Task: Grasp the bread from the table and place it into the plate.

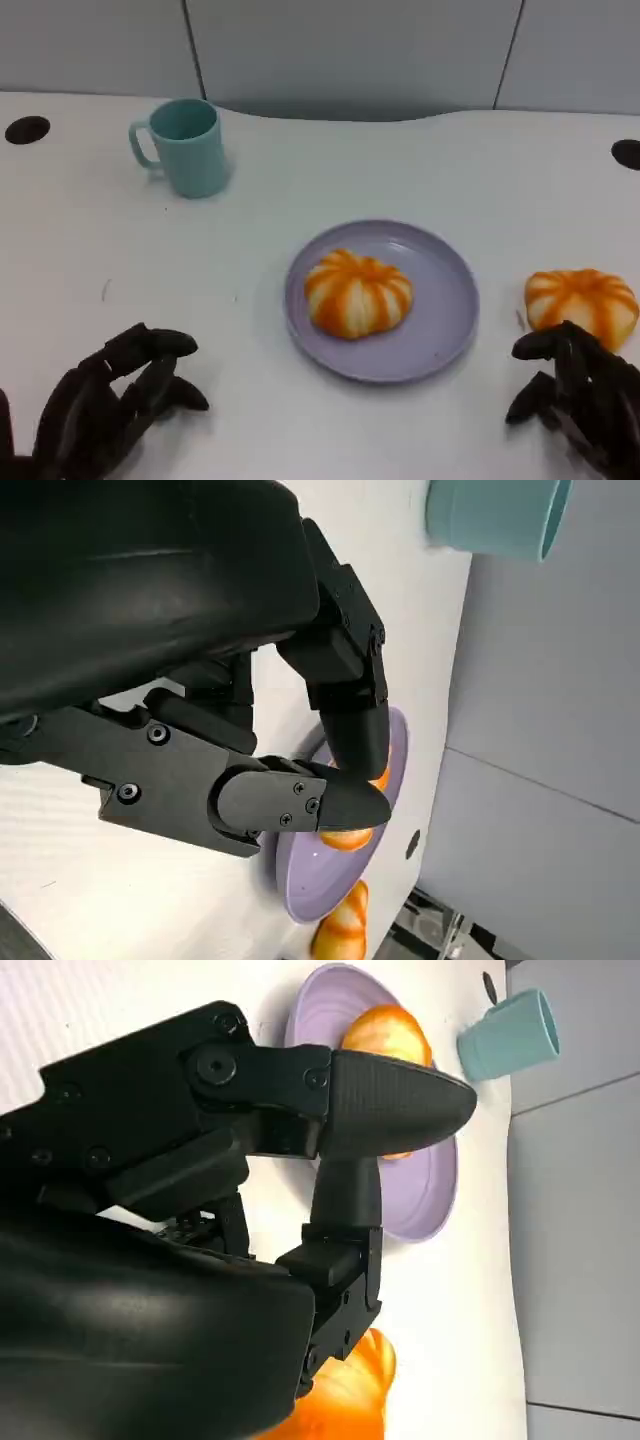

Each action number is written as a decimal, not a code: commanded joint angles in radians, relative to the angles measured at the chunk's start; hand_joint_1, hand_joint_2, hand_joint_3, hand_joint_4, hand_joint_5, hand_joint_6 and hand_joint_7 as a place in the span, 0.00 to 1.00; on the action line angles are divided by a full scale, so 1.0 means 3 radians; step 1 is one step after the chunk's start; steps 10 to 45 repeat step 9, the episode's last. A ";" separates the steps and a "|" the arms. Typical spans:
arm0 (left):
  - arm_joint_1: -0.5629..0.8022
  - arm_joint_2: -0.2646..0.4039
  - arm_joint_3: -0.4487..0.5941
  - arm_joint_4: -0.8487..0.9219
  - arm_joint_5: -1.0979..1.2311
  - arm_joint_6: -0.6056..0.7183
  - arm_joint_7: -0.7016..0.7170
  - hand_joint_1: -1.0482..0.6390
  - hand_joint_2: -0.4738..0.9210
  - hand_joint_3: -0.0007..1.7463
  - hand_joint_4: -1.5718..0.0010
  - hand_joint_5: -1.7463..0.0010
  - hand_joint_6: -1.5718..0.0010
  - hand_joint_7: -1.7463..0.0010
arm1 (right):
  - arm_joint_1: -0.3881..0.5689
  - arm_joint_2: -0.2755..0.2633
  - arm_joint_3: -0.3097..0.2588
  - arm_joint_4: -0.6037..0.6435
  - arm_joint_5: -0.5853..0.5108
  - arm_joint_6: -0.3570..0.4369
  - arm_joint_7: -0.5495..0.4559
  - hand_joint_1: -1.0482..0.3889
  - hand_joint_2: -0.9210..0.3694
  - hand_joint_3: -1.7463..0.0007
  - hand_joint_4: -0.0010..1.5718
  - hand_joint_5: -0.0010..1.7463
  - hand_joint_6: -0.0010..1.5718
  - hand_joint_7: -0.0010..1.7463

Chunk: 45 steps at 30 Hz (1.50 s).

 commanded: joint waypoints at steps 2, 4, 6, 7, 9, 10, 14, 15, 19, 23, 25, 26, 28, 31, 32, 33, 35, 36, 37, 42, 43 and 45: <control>-0.0019 0.0074 0.0035 0.0016 0.0003 0.0023 0.0024 0.27 1.00 0.20 0.64 0.10 0.61 0.37 | -0.0016 -0.0052 -0.0018 0.0016 -0.0033 -0.0025 -0.0041 0.52 0.00 0.63 0.37 1.00 0.26 0.88; -0.0016 0.0088 0.0038 0.0004 0.0016 0.0040 0.0055 0.27 1.00 0.21 0.64 0.10 0.61 0.36 | -0.0034 -0.0049 -0.0016 0.0034 -0.0032 -0.0034 -0.0027 0.52 0.00 0.63 0.37 1.00 0.26 0.88; -0.0018 0.0093 0.0048 -0.0003 0.0004 0.0066 0.0064 0.27 1.00 0.21 0.64 0.10 0.62 0.36 | -0.0049 -0.0047 -0.0013 0.0049 -0.0039 -0.0043 -0.0023 0.52 0.00 0.64 0.37 1.00 0.26 0.88; -0.0021 0.0093 0.0054 -0.0004 -0.0007 0.0079 0.0063 0.27 1.00 0.21 0.64 0.10 0.62 0.36 | -0.0053 -0.0047 -0.0011 0.0053 -0.0046 -0.0045 -0.0028 0.52 0.00 0.64 0.36 1.00 0.26 0.88; -0.0038 0.0099 0.0061 0.0022 -0.0013 0.0067 0.0036 0.27 1.00 0.20 0.64 0.10 0.62 0.36 | -0.0058 -0.0051 -0.0002 0.0042 -0.0061 -0.0036 -0.0037 0.52 0.00 0.64 0.36 1.00 0.26 0.88; -0.0038 0.0099 0.0061 0.0022 -0.0013 0.0067 0.0036 0.27 1.00 0.20 0.64 0.10 0.62 0.36 | -0.0058 -0.0051 -0.0002 0.0042 -0.0061 -0.0036 -0.0037 0.52 0.00 0.64 0.36 1.00 0.26 0.88; -0.0038 0.0099 0.0061 0.0022 -0.0013 0.0067 0.0036 0.27 1.00 0.20 0.64 0.10 0.62 0.36 | -0.0058 -0.0051 -0.0002 0.0042 -0.0061 -0.0036 -0.0037 0.52 0.00 0.64 0.36 1.00 0.26 0.88; -0.0038 0.0099 0.0061 0.0022 -0.0013 0.0067 0.0036 0.27 1.00 0.20 0.64 0.10 0.62 0.36 | -0.0058 -0.0051 -0.0002 0.0042 -0.0061 -0.0036 -0.0037 0.52 0.00 0.64 0.36 1.00 0.26 0.88; -0.0038 0.0099 0.0061 0.0022 -0.0013 0.0067 0.0036 0.27 1.00 0.20 0.64 0.10 0.62 0.36 | -0.0058 -0.0051 -0.0002 0.0042 -0.0061 -0.0036 -0.0037 0.52 0.00 0.64 0.36 1.00 0.26 0.88; -0.0038 0.0099 0.0061 0.0022 -0.0013 0.0067 0.0036 0.27 1.00 0.20 0.64 0.10 0.62 0.36 | -0.0058 -0.0051 -0.0002 0.0042 -0.0061 -0.0036 -0.0037 0.52 0.00 0.64 0.36 1.00 0.26 0.88; -0.0038 0.0099 0.0061 0.0022 -0.0013 0.0067 0.0036 0.27 1.00 0.20 0.64 0.10 0.62 0.36 | -0.0058 -0.0051 -0.0002 0.0042 -0.0061 -0.0036 -0.0037 0.52 0.00 0.64 0.36 1.00 0.26 0.88; -0.0038 0.0099 0.0061 0.0022 -0.0013 0.0067 0.0036 0.27 1.00 0.20 0.64 0.10 0.62 0.36 | -0.0058 -0.0051 -0.0002 0.0042 -0.0061 -0.0036 -0.0037 0.52 0.00 0.64 0.36 1.00 0.26 0.88; -0.0038 0.0099 0.0061 0.0022 -0.0013 0.0067 0.0036 0.27 1.00 0.20 0.64 0.10 0.62 0.36 | -0.0058 -0.0051 -0.0002 0.0042 -0.0061 -0.0036 -0.0037 0.52 0.00 0.64 0.36 1.00 0.26 0.88; -0.0038 0.0099 0.0061 0.0022 -0.0013 0.0067 0.0036 0.27 1.00 0.20 0.64 0.10 0.62 0.36 | -0.0058 -0.0051 -0.0002 0.0042 -0.0061 -0.0036 -0.0037 0.52 0.00 0.64 0.36 1.00 0.26 0.88; -0.0038 0.0099 0.0061 0.0022 -0.0013 0.0067 0.0036 0.27 1.00 0.20 0.64 0.10 0.62 0.36 | -0.0058 -0.0051 -0.0002 0.0042 -0.0061 -0.0036 -0.0037 0.52 0.00 0.64 0.36 1.00 0.26 0.88; -0.0038 0.0099 0.0061 0.0022 -0.0013 0.0067 0.0036 0.27 1.00 0.20 0.64 0.10 0.62 0.36 | -0.0058 -0.0051 -0.0002 0.0042 -0.0061 -0.0036 -0.0037 0.52 0.00 0.64 0.36 1.00 0.26 0.88; -0.0038 0.0099 0.0061 0.0022 -0.0013 0.0067 0.0036 0.27 1.00 0.20 0.64 0.10 0.62 0.36 | -0.0058 -0.0051 -0.0002 0.0042 -0.0061 -0.0036 -0.0037 0.52 0.00 0.64 0.36 1.00 0.26 0.88; -0.0038 0.0099 0.0061 0.0022 -0.0013 0.0067 0.0036 0.27 1.00 0.20 0.64 0.10 0.62 0.36 | -0.0058 -0.0051 -0.0002 0.0042 -0.0061 -0.0036 -0.0037 0.52 0.00 0.64 0.36 1.00 0.26 0.88; -0.0038 0.0099 0.0061 0.0022 -0.0013 0.0067 0.0036 0.27 1.00 0.20 0.64 0.10 0.62 0.36 | -0.0058 -0.0051 -0.0002 0.0042 -0.0061 -0.0036 -0.0037 0.52 0.00 0.64 0.36 1.00 0.26 0.88; -0.0038 0.0099 0.0061 0.0022 -0.0013 0.0067 0.0036 0.27 1.00 0.20 0.64 0.10 0.62 0.36 | -0.0058 -0.0051 -0.0002 0.0042 -0.0061 -0.0036 -0.0037 0.52 0.00 0.64 0.36 1.00 0.26 0.88; -0.0038 0.0099 0.0061 0.0022 -0.0013 0.0067 0.0036 0.27 1.00 0.20 0.64 0.10 0.62 0.36 | -0.0058 -0.0051 -0.0002 0.0042 -0.0061 -0.0036 -0.0037 0.52 0.00 0.64 0.36 1.00 0.26 0.88; -0.0038 0.0099 0.0061 0.0022 -0.0013 0.0067 0.0036 0.27 1.00 0.20 0.64 0.10 0.62 0.36 | -0.0058 -0.0051 -0.0002 0.0042 -0.0061 -0.0036 -0.0037 0.52 0.00 0.64 0.36 1.00 0.26 0.88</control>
